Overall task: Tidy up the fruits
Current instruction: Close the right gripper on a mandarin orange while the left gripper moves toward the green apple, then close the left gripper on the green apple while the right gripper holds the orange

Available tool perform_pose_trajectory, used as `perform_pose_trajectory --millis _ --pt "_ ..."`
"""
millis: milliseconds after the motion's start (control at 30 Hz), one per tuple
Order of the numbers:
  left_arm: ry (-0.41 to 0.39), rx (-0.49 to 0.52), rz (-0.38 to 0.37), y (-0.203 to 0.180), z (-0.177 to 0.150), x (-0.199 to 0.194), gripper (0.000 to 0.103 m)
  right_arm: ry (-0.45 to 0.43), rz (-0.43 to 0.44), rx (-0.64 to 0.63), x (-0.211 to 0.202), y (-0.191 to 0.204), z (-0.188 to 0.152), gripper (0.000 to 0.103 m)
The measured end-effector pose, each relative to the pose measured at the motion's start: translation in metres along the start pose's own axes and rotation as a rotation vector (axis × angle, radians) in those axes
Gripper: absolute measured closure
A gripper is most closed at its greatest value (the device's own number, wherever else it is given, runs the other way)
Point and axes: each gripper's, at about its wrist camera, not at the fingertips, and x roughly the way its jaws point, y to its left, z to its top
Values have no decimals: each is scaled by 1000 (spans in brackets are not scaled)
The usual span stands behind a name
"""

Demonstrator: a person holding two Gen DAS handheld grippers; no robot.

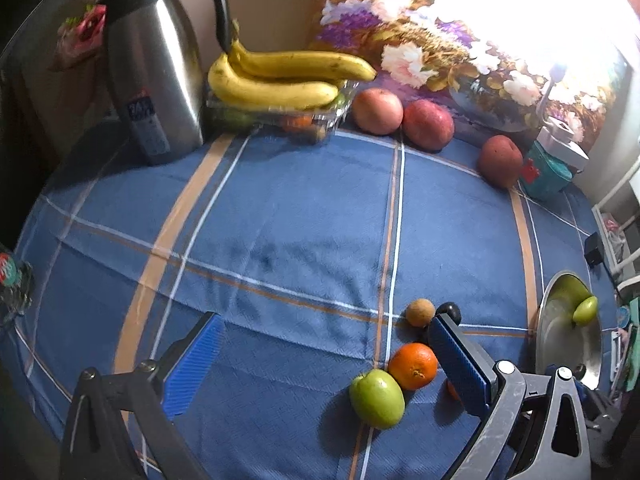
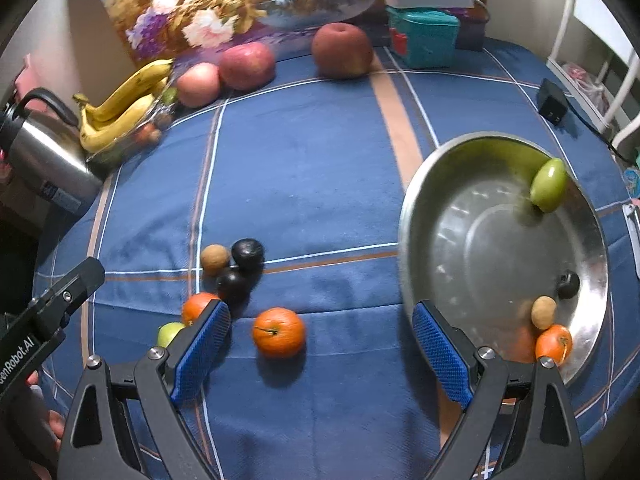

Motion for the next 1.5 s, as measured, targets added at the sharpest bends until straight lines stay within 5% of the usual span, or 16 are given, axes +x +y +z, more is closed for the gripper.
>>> perform_pose_trajectory --millis 500,667,733,900,1200,1333,1500 --pt "175 -76 -79 0 -21 45 0 119 -20 -69 53 15 -14 11" --pt "183 -83 -93 4 -28 42 1 110 -14 -74 58 17 -15 18" --pt "188 -80 -106 3 -32 41 1 99 -13 -75 57 17 -15 31" --pt "187 -62 -126 -3 -36 38 3 92 -1 -70 57 19 -17 35" --pt "220 -44 -175 -15 -39 40 20 103 64 -84 51 26 -19 62" --pt "249 -61 -222 -20 -42 44 39 111 67 -86 52 27 -20 63" --pt "246 -60 -214 -22 -43 42 49 118 62 -99 55 31 -19 63"
